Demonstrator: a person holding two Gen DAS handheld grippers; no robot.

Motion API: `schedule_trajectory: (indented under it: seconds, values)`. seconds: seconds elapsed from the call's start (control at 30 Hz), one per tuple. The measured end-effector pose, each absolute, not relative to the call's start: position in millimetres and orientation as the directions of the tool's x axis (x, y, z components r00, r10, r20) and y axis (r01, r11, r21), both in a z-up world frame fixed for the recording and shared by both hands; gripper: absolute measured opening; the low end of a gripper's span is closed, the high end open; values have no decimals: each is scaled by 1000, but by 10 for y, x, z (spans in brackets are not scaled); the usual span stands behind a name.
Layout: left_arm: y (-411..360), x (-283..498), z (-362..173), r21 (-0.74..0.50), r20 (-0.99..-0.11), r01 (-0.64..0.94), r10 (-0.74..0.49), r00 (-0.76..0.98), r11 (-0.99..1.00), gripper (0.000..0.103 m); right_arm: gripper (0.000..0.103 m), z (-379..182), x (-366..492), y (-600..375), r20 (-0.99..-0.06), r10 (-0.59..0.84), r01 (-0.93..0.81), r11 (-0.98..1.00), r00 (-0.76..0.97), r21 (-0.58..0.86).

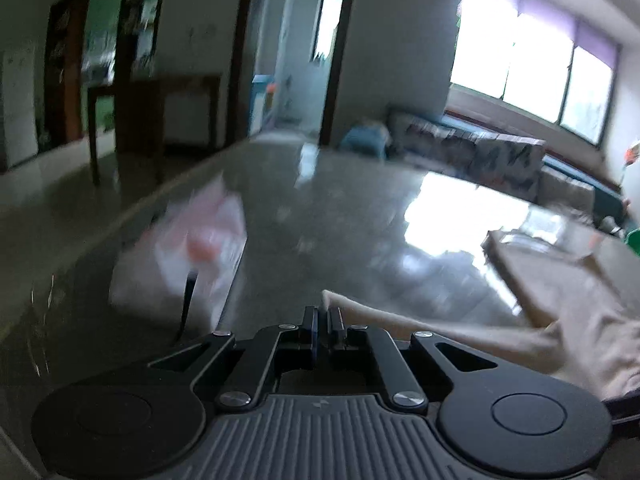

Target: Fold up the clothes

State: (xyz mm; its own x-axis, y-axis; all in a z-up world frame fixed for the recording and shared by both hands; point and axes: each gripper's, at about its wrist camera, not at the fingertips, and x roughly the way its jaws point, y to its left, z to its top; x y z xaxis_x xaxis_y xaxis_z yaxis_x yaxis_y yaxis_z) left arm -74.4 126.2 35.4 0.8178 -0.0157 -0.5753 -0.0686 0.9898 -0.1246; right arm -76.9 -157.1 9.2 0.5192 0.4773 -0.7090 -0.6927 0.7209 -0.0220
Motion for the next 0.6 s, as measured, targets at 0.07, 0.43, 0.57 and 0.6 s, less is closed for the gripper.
schedule_trajectory:
  seconds: [0.07,0.43,0.57,0.6]
  values:
    - [1286,-714,315,-109,-596,-84,2,803,991,5,22,112,-776,-1596,-707,488,-695,719,512,-7]
    - [1185,-579,301,91,-644,-132,159,748,987,10,33,97,-867,-1625,-718,543,-740,670,434,60]
    - [1157,-612,428,50,-628,-117,123,769,992,10,34,204,-677,-1736,-670,550,-687,722,498,81]
    - [1094,-619,492,28,-616,-88,86,783,996,12,36,202,-629,-1753,-666,543,-671,736,512,84]
